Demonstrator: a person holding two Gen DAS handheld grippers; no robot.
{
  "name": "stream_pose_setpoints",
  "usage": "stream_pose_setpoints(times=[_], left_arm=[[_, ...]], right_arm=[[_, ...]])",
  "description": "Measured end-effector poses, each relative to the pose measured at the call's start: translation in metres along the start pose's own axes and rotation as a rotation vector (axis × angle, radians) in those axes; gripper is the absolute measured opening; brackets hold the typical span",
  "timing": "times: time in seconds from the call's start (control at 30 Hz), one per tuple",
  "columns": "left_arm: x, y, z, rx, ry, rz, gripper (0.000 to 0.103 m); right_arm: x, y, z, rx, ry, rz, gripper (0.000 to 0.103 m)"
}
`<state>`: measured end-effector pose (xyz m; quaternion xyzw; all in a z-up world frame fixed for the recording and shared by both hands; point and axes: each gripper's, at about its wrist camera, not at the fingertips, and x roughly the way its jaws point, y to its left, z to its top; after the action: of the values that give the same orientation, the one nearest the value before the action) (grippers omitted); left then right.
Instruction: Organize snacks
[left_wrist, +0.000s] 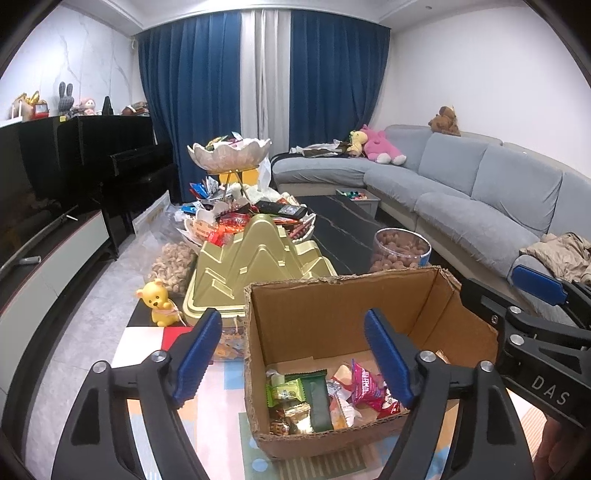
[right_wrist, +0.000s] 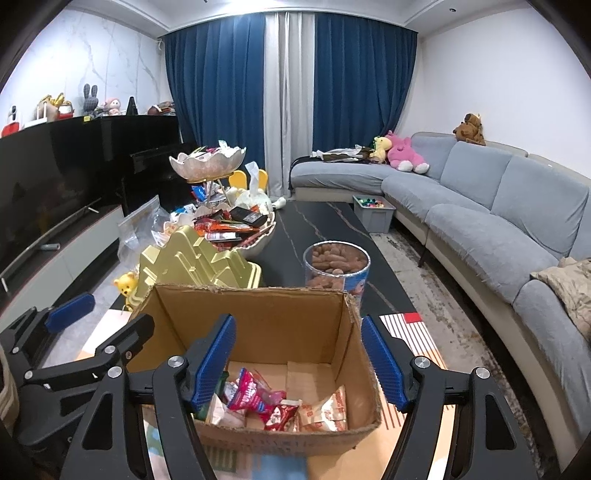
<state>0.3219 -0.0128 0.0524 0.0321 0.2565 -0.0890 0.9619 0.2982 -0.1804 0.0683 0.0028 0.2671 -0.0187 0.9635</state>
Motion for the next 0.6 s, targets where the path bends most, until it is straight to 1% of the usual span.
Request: stream_pose_setpoints(times=[0.07,0.2,0.33,0.43,0.6], left_arm=[[-0.004,-0.002,0.000,0.004,-0.003,0.000,0.080],[-0.013,-0.005,0.000,0.011,-0.004,0.009,0.083],[-0.024,-0.006,0.000,-0.008,-0.001,0.014,0.089],[-0.034,-0.007,-0.001,-0.011,-0.003,0.021,0.090],[-0.051,-0.008,-0.003,-0.014,-0.005,0.032,0.093]], right_arm=[[-0.004,-0.002,0.000,-0.001,-0.001,-0.011,0.078],[-0.014,-0.008,0.001,0.001,0.000,-0.017,0.079],[-0.026,-0.012,0.002,0.006,0.005,-0.017,0.079],[-0.035,-0.015,0.003,0.009,0.003,-0.017,0.082],[-0.052,-0.016,0.001,0.008,-0.002,-0.010,0.083]])
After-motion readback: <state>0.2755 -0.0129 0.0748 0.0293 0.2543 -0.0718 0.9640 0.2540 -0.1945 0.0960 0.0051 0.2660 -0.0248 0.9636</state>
